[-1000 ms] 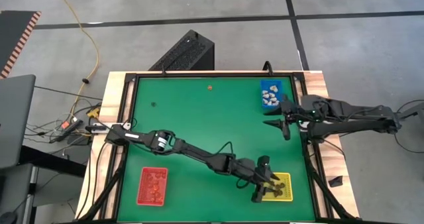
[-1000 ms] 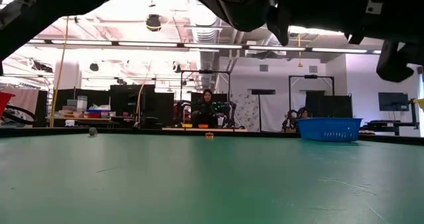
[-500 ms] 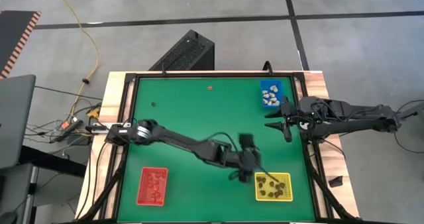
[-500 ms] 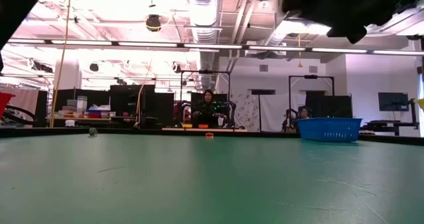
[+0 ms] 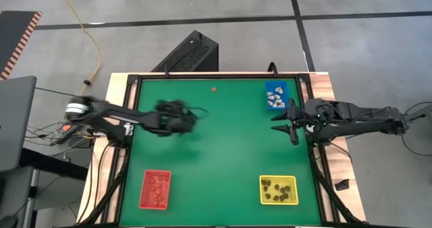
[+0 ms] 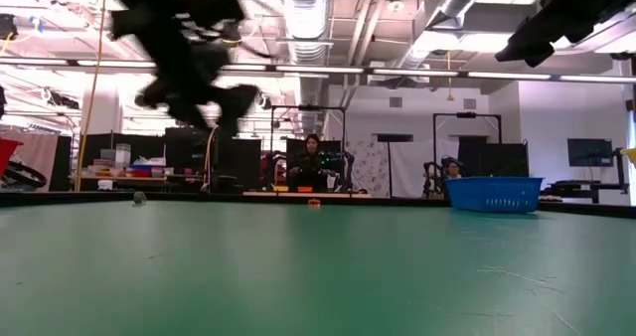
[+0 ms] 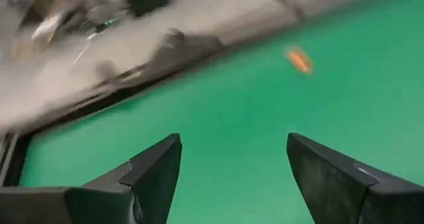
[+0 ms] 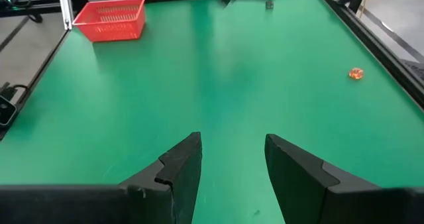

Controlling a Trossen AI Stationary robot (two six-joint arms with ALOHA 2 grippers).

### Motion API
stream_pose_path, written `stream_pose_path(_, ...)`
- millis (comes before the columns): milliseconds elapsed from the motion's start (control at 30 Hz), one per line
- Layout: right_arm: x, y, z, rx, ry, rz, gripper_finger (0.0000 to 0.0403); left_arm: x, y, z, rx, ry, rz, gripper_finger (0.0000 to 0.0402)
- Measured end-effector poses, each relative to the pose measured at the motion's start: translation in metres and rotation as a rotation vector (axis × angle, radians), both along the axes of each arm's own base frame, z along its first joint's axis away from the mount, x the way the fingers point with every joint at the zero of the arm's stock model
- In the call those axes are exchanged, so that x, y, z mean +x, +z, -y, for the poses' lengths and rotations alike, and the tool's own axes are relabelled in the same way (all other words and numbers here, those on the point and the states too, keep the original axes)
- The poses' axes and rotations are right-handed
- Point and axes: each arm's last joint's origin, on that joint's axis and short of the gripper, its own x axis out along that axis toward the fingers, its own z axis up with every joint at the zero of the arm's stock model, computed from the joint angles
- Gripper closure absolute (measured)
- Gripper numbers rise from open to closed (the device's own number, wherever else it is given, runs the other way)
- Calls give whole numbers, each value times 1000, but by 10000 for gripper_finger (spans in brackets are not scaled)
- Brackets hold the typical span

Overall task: Sort Halloween decoration
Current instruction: Put the black skull toy into the yellow bin

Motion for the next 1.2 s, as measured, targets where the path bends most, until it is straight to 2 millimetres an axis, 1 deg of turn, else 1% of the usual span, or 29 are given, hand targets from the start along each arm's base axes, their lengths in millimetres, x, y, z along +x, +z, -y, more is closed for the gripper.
stream_pose_path(67, 1, 0, 0, -6, 3, 4, 207, -33, -7, -7, -12, 139, 169, 137)
stream_pose_path(133, 2, 0, 0, -9, 5, -2, 207, -60, -25, -12, -45, 229, 241, 137)
stream_pose_path(200, 4, -2, 0, -10, 6, -14, 207, -77, -38, -15, -65, 288, 282, 137)
stream_pose_path(267, 6, -3, 0, -10, 6, -27, 207, -87, -41, -19, -53, 348, 345, 137)
stream_pose_path(333, 7, -4, 0, -18, 16, -34, 207, -94, -48, -24, -52, 389, 319, 137)
stream_pose_path(433, 11, -6, -2, -10, 43, -54, 207, -97, -48, -33, -37, 422, 296, 136)
stream_pose_path(567, 15, -9, -4, -8, 63, -83, 207, -107, -55, -44, -61, 481, 248, 136)
stream_pose_path(733, 22, -12, -7, -11, 89, -106, 207, -114, -62, -49, -83, 511, 235, 136)
stream_pose_path(900, 30, -13, -9, -34, 112, -92, 207, -116, -71, -52, -109, 510, 257, 136)
stream_pose_path(1000, 33, -12, -9, -40, 114, -78, 207, -113, -78, -55, -116, 509, 275, 136)
stream_pose_path(1200, 34, -14, -9, -39, 115, -96, 207, -113, -95, -62, -115, 554, 227, 136)
